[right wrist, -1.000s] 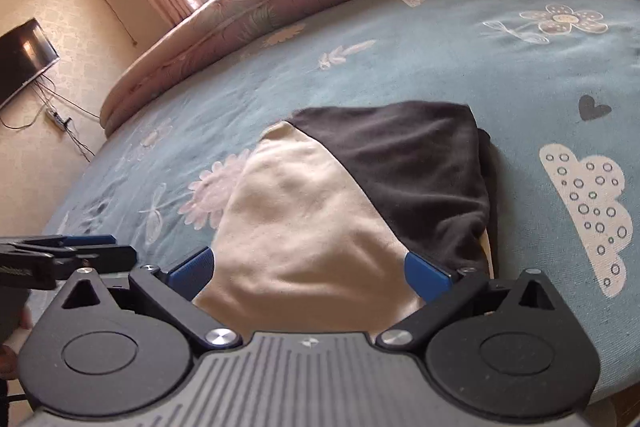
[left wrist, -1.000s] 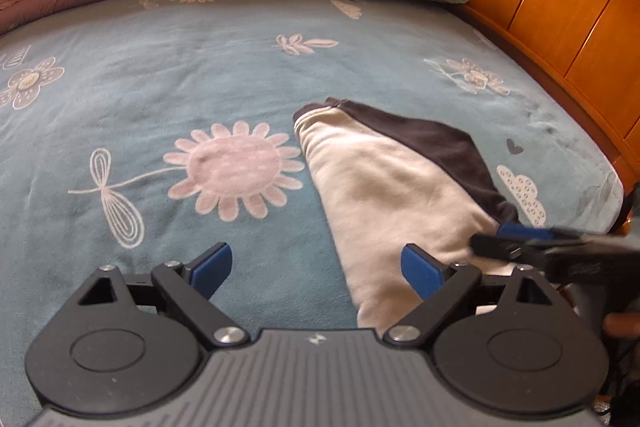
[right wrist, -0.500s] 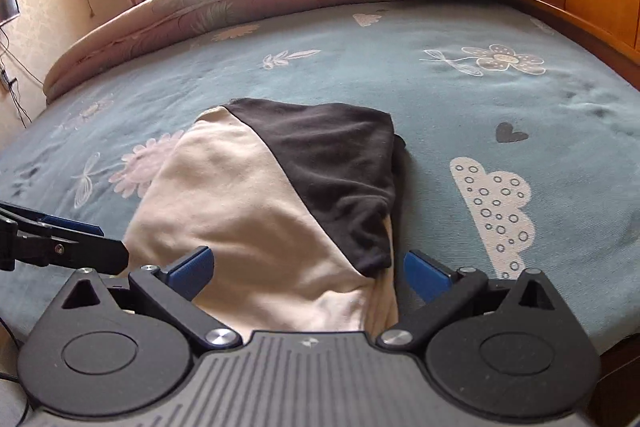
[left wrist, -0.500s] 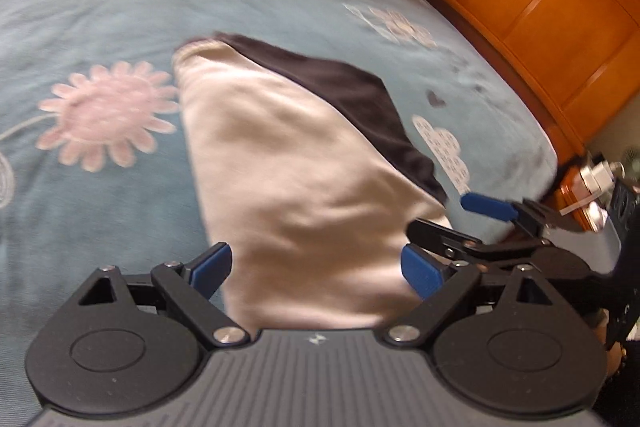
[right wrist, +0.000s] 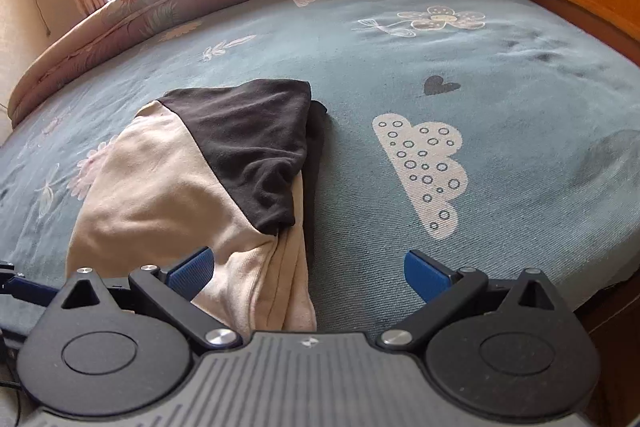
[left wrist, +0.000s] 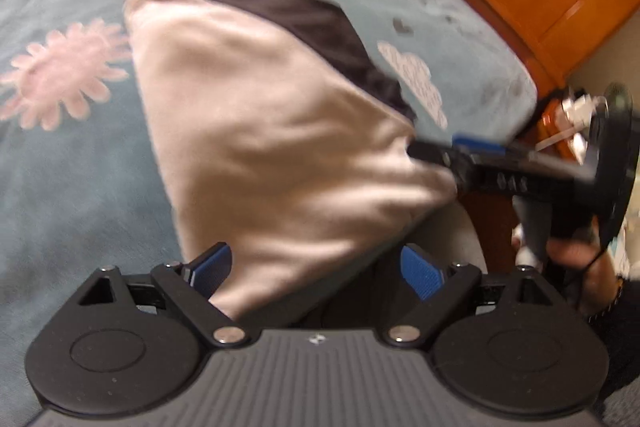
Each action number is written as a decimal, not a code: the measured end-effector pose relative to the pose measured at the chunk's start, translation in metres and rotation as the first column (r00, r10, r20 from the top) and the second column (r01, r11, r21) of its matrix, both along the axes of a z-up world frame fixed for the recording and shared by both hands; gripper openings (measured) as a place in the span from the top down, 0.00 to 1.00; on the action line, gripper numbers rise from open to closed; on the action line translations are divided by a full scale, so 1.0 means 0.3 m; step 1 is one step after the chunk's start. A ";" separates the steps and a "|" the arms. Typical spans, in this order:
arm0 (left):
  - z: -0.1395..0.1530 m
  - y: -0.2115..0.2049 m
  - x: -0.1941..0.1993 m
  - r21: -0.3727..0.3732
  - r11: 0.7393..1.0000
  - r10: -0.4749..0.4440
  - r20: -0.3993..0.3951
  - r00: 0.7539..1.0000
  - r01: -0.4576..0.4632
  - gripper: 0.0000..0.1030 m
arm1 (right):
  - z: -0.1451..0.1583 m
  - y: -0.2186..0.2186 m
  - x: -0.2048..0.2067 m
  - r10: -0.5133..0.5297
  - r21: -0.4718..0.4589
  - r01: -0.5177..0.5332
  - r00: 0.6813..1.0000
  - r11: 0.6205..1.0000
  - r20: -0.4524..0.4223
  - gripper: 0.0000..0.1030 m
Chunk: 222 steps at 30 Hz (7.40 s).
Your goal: Fold clothes
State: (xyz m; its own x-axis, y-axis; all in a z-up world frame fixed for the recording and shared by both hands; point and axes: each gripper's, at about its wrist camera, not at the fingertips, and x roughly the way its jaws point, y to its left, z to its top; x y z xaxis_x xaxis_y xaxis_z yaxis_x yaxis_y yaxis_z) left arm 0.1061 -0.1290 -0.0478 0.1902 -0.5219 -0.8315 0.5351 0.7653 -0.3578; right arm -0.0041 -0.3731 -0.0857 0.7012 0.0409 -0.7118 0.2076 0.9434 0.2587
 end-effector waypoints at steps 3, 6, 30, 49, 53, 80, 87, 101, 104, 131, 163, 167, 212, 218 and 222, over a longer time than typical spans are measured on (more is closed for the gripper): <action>0.025 0.055 0.074 -0.021 0.995 0.096 0.009 0.995 -0.096 0.11 | 0.003 -0.032 0.013 0.010 0.112 -0.012 1.000 0.994 0.014 0.00; 0.015 0.089 0.148 -0.030 0.986 0.163 -0.013 0.987 -0.163 0.11 | 0.015 -0.055 0.044 0.033 0.159 -0.035 0.999 0.987 0.015 0.00; -0.192 0.102 0.386 -0.183 0.929 0.265 -0.275 0.924 -0.321 0.08 | -0.066 -0.121 0.204 0.038 0.374 -0.028 0.999 0.927 -0.020 0.00; -0.253 0.115 0.384 -0.337 0.884 0.173 -0.410 0.896 -0.325 0.02 | -0.163 -0.277 0.271 0.026 0.759 -0.016 1.000 0.651 -0.001 0.00; -0.266 0.114 0.431 -0.363 0.862 0.178 -0.440 0.880 -0.355 0.02 | -0.169 -0.271 0.312 0.098 0.777 -0.060 0.995 0.627 -0.002 0.00; -0.263 0.041 0.401 -0.419 0.836 0.188 -0.386 0.903 -0.353 0.04 | -0.142 -0.201 0.382 0.230 0.786 -0.121 0.973 0.606 -0.028 0.00; -0.271 0.013 0.453 -0.428 0.816 0.195 -0.429 0.882 -0.389 0.04 | -0.144 -0.228 0.434 0.153 0.807 -0.099 0.988 0.583 0.012 0.00; -0.267 -0.038 0.467 -0.426 0.812 0.209 -0.424 0.881 -0.398 0.04 | -0.145 -0.222 0.383 0.283 0.775 -0.216 0.958 0.594 0.049 0.00; -0.225 -0.084 0.456 -0.376 0.850 0.215 -0.394 0.894 -0.370 0.04 | -0.136 -0.221 0.393 0.220 0.786 -0.195 0.972 0.586 0.077 0.00; 0.013 -0.438 0.457 -0.463 0.867 0.056 -0.281 0.958 -0.186 0.04 | 0.162 -0.497 0.335 0.221 0.557 -0.341 0.936 0.757 0.272 0.00; -0.135 -0.245 0.347 -0.353 0.914 0.070 -0.348 0.935 -0.200 0.04 | -0.176 -0.478 0.245 0.002 0.898 -0.132 0.990 0.419 0.144 0.00; -0.072 -0.276 0.346 -0.359 0.922 0.032 -0.304 0.952 -0.145 0.04 | -0.091 -0.477 0.271 0.052 0.860 -0.186 0.982 0.475 0.183 0.00; 0.152 -1.085 0.525 -0.504 0.854 -0.213 -0.106 0.971 0.132 0.49 | 0.350 -1.025 0.394 -0.014 0.174 -0.003 0.995 0.985 0.095 0.64; 0.109 -1.207 0.586 -0.528 0.846 -0.190 -0.172 0.967 0.072 0.48 | 0.344 -1.216 0.521 -0.056 0.213 0.042 0.996 0.976 0.064 0.62; -0.055 -1.253 0.575 -0.496 0.868 -0.157 -0.316 0.936 -0.022 0.48 | 0.228 -1.294 0.594 -0.074 0.259 0.091 0.995 0.962 -0.072 0.62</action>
